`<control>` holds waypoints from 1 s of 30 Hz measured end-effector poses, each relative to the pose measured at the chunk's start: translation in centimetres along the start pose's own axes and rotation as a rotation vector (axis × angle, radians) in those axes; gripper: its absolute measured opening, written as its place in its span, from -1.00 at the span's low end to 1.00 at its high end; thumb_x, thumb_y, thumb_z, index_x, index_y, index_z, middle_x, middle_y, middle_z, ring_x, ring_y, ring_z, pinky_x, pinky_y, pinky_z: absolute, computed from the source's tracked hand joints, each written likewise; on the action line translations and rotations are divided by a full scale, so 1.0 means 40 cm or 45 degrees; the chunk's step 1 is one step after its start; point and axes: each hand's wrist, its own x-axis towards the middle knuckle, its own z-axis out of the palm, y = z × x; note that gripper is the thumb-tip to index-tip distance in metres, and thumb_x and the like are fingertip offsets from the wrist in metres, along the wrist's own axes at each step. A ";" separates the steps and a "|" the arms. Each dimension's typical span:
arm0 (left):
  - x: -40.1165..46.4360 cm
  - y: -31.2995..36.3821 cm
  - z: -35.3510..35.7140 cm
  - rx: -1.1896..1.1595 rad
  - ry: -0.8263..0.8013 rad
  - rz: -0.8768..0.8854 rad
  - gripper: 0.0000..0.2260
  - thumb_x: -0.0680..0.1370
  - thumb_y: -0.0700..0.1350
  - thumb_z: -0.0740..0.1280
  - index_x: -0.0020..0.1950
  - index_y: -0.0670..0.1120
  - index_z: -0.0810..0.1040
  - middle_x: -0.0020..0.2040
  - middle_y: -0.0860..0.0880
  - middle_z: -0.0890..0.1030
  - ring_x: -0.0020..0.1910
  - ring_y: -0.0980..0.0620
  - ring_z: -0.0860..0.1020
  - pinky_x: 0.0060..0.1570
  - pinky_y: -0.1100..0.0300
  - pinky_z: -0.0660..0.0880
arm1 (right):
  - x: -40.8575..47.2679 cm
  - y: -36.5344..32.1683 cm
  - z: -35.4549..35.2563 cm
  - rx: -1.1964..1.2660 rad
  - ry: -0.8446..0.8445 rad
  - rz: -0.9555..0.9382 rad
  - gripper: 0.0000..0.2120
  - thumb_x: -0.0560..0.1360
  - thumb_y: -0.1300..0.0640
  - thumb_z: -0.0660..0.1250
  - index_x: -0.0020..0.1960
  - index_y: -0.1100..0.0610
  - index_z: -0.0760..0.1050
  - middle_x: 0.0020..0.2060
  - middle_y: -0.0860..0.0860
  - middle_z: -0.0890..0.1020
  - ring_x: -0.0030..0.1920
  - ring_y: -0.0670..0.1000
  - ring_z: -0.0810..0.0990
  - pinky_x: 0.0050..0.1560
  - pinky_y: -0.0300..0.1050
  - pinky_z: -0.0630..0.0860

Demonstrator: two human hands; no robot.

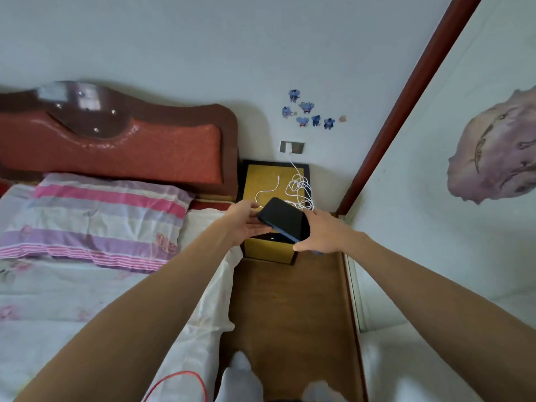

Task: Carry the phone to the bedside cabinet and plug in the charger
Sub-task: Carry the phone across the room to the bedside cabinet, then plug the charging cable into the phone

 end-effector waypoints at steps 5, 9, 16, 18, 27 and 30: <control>0.155 0.128 0.004 0.016 0.019 -0.062 -0.69 0.61 -0.18 0.19 0.32 -0.29 0.42 0.18 -0.36 0.56 0.07 -0.28 0.63 -0.14 -0.01 0.62 | 0.165 0.034 -0.056 0.062 0.007 0.042 -0.16 0.33 -0.27 0.45 0.45 0.10 0.27 0.21 0.09 0.50 0.16 0.10 0.51 0.06 0.00 0.55; 0.288 0.204 0.026 0.039 0.036 -0.118 -0.69 0.60 -0.19 0.20 0.30 -0.30 0.43 0.06 -0.34 0.58 -0.03 -0.26 0.64 -0.20 -0.01 0.61 | 0.302 0.100 -0.074 0.103 -0.047 0.043 -0.12 0.34 -0.27 0.46 0.50 0.09 0.23 0.29 0.10 0.47 0.27 0.14 0.48 0.17 0.07 0.53; 0.528 0.328 0.076 -0.020 0.194 -0.116 -0.65 0.59 -0.19 0.20 0.32 -0.34 0.42 0.08 -0.36 0.59 -0.13 -0.24 0.65 -0.22 0.03 0.61 | 0.612 0.230 -0.127 0.059 -0.163 -0.039 -0.16 0.31 -0.28 0.45 0.44 0.10 0.27 0.23 0.09 0.47 0.22 0.12 0.47 0.10 0.07 0.56; 0.587 0.366 0.097 -0.054 0.245 -0.112 -0.64 0.59 -0.19 0.21 0.32 -0.37 0.42 0.02 -0.35 0.58 -0.17 -0.23 0.64 -0.25 0.04 0.60 | 0.694 0.264 -0.148 0.027 -0.197 -0.073 -0.14 0.32 -0.29 0.45 0.45 0.11 0.27 0.25 0.10 0.47 0.24 0.12 0.46 0.09 0.04 0.54; 0.842 0.439 0.092 -0.195 0.423 -0.138 -0.74 0.56 -0.22 0.24 0.19 -0.35 0.47 -0.11 -0.28 0.58 -0.17 -0.23 0.62 -0.05 -0.04 0.62 | 0.967 0.337 -0.146 0.016 -0.253 -0.083 -0.08 0.32 -0.26 0.47 0.49 0.14 0.21 0.40 0.14 0.30 0.37 0.19 0.36 0.20 0.12 0.47; 0.957 0.434 0.057 -0.171 0.476 -0.128 -0.86 0.54 -0.22 0.25 0.03 -0.28 0.49 -0.14 -0.22 0.61 -0.23 -0.19 0.64 -0.14 0.00 0.63 | 1.056 0.335 -0.090 0.065 -0.239 -0.047 -0.09 0.30 -0.24 0.50 0.47 0.14 0.24 0.40 0.17 0.28 0.39 0.22 0.33 0.22 0.15 0.45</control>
